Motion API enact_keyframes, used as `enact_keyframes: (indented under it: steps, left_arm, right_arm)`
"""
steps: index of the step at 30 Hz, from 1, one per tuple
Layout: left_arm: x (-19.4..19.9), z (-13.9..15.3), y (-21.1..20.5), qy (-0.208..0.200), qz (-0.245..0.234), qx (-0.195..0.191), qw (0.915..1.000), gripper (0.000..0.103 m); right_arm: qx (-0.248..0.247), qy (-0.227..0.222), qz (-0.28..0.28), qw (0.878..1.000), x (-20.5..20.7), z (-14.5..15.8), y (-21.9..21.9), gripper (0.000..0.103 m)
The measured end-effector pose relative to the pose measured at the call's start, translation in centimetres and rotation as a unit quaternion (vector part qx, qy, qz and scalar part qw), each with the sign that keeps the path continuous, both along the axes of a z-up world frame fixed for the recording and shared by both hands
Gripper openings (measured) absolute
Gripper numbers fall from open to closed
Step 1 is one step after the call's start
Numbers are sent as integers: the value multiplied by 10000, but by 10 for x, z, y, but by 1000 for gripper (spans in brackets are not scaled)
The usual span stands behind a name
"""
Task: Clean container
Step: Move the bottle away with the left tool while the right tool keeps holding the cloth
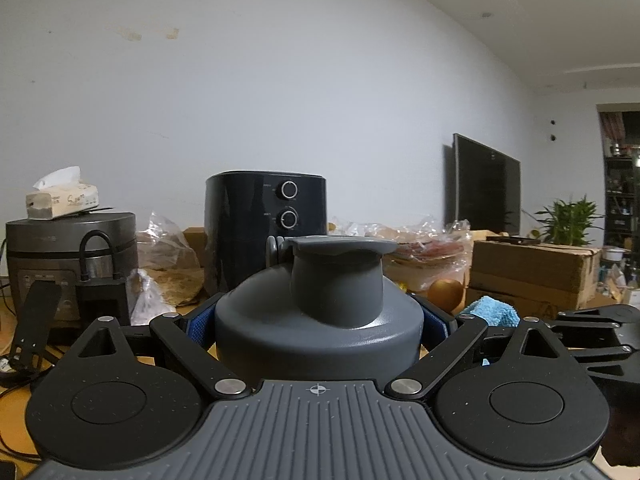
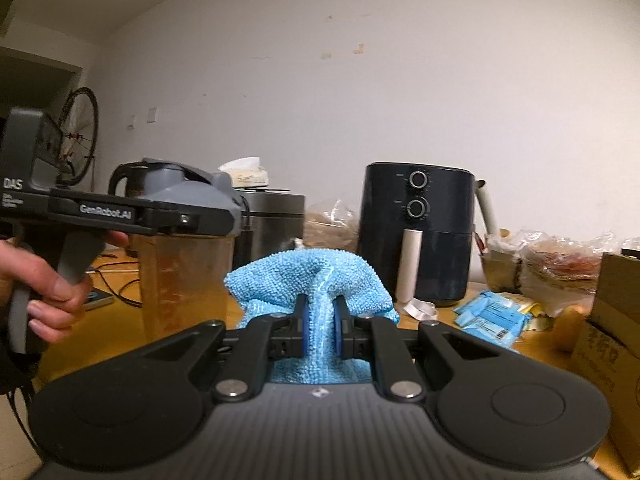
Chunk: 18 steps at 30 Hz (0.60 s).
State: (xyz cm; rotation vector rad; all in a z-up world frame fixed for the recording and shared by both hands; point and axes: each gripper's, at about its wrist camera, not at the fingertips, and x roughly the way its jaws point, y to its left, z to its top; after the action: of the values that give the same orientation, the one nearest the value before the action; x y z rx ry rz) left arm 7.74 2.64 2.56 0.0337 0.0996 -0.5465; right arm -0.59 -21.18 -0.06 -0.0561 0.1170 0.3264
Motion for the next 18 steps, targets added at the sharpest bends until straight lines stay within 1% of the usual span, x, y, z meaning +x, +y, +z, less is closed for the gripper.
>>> enact_keyframes:
  steps: [8,18]
  left_arm:
    - [-6,0,-5,-6,302,-51,9995,95]
    - [-11,0,-10,-27,493,-53,9988,95]
  right_arm:
    - [-4,39,-250,9997,1,-4,-9,6]
    - [-1,99,-407,9991,0,-6,-14,6]
